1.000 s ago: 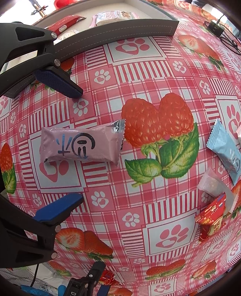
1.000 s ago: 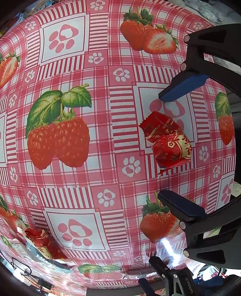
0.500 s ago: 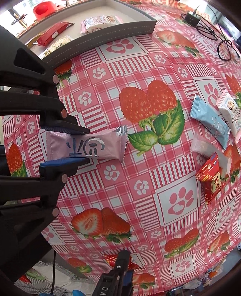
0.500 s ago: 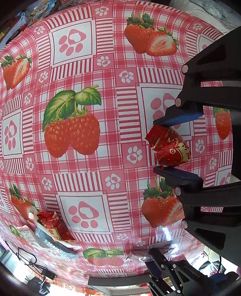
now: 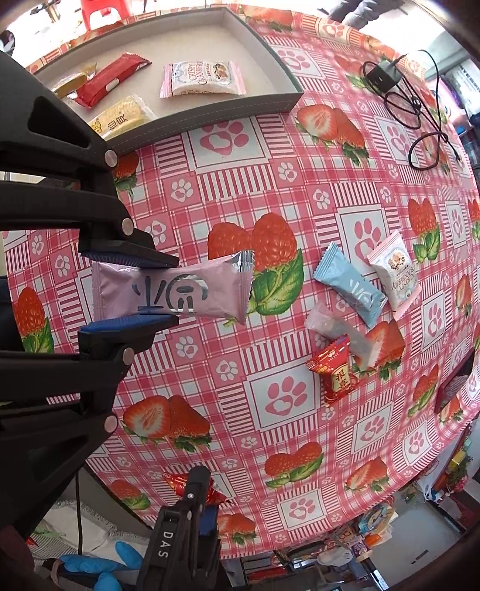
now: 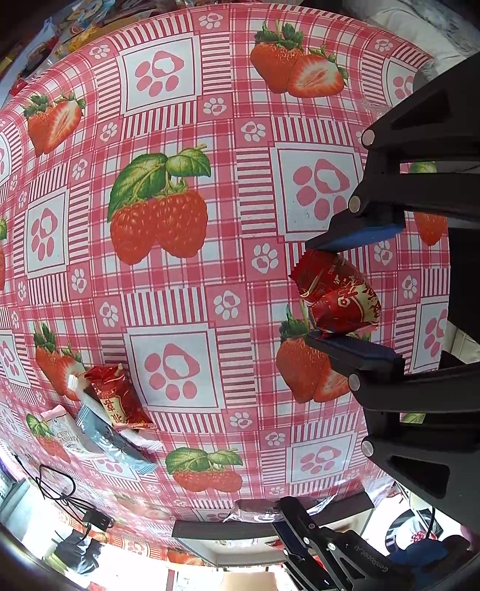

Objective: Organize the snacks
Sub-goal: 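Close the left tool on the pink bar while the right tool grasps the red candy, then carry both snacks over the grey tray and open both tools to drop them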

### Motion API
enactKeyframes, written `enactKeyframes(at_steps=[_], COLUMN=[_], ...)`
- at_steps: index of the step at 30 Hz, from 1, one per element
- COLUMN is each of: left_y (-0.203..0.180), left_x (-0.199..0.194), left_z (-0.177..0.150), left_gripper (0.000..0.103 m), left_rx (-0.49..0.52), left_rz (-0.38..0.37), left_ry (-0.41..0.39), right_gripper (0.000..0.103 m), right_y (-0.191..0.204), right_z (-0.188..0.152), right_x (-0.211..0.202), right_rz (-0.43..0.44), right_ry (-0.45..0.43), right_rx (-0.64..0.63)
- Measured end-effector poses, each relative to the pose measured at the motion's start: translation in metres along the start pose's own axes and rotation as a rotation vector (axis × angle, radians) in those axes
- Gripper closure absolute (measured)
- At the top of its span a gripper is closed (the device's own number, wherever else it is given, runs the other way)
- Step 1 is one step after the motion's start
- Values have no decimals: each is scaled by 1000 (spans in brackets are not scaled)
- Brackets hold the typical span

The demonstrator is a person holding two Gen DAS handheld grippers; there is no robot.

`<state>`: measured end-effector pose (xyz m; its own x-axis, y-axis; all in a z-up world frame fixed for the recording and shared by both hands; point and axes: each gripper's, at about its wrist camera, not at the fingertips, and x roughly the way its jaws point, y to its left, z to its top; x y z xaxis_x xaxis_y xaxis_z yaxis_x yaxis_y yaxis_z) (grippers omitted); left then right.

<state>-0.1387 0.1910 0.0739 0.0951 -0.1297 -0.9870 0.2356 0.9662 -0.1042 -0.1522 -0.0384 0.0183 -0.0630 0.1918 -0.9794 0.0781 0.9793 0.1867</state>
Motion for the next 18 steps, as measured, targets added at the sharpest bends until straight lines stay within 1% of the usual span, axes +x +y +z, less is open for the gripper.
enactKeyframes(at_steps=[3,6,13,15,18], left_y=[17,33,58,67,80], left_x=[-10,-19,-34,-38,-43], left_z=[-2,-8,-19,-22,-26], left_gripper=[77,77,77,77,77], left_rx=[-40,-75,-139,-158,-184], left_rz=[-12,-16,-18,-17,-13], left_ry=[-34,-65,-118,-130,-145], right_gripper=[58,58,58,58,58], right_y=[16,34,81,92,98], right_z=[8,8,20,22,18], right_x=[-10,-19,-38,-39,-29], right_rz=[-3,-6,-5,-2,9], right_ry=[-8,-16,-34,-41,-51], right_rx=[-27,-59,-146,-175,-219])
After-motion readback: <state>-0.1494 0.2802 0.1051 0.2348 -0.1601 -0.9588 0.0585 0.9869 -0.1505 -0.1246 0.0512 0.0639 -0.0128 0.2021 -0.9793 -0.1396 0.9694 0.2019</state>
